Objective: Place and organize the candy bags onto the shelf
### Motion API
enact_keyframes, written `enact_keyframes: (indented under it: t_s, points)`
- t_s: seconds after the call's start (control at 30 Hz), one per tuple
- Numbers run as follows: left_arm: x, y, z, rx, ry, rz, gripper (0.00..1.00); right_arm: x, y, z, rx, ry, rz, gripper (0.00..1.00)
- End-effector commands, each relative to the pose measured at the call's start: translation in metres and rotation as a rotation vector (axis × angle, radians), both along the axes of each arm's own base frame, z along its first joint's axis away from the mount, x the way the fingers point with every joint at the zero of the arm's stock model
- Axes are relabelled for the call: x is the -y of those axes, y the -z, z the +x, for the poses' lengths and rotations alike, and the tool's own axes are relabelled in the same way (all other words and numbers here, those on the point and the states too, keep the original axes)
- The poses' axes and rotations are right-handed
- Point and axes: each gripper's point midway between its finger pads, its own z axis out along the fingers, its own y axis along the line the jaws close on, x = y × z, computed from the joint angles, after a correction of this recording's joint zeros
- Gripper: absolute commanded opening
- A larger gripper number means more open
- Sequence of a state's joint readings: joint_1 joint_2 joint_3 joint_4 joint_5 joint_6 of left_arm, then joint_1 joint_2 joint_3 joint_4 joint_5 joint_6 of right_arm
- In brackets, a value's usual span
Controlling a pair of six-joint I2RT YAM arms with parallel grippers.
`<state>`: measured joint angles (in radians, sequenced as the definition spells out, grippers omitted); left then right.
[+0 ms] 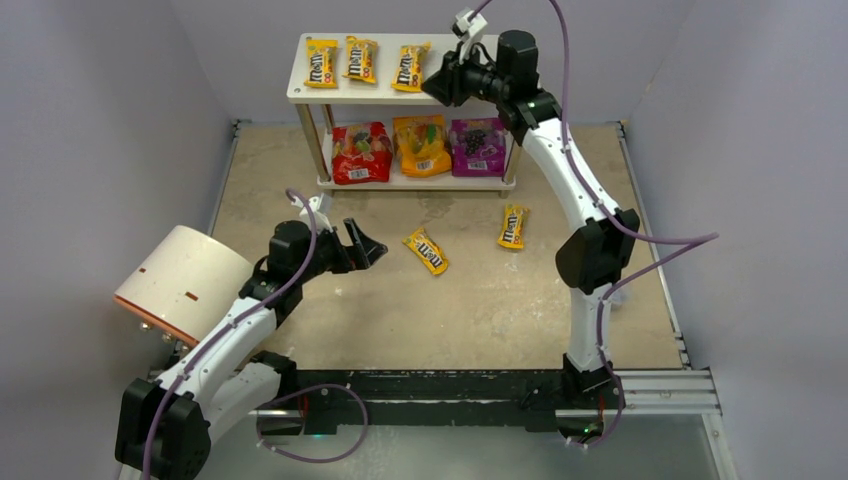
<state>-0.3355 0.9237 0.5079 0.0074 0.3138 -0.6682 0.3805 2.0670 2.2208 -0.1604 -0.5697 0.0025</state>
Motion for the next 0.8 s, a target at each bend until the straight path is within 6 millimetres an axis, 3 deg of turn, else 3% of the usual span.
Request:
enact_keyframes:
  t_s: [0.0,0.07,0.3,0.47,0.63,0.77]
  points:
    - [0.003,-0.007,0.000,0.052,0.028,-0.005,0.96,0.012,-0.002,0.002,-0.057,0.076,-0.005,0.33]
    - [0.003,-0.008,0.001,0.056,0.025,-0.005,0.96,0.013,-0.002,0.004,-0.057,0.095,0.003,0.41]
    - [0.005,-0.005,0.000,0.047,0.034,-0.008,0.96,0.026,-0.026,0.025,-0.056,0.267,0.146,0.47]
    - [0.006,-0.005,-0.001,0.053,0.045,-0.012,0.96,0.012,-0.040,0.008,-0.054,0.159,0.226,0.58]
    - [0.007,-0.007,-0.002,0.059,0.050,-0.017,0.96,0.010,-0.055,-0.011,-0.037,0.102,0.280,0.62]
    - [0.008,-0.007,-0.002,0.058,0.057,-0.022,0.95,0.021,-0.067,-0.002,0.000,0.187,0.321,0.65]
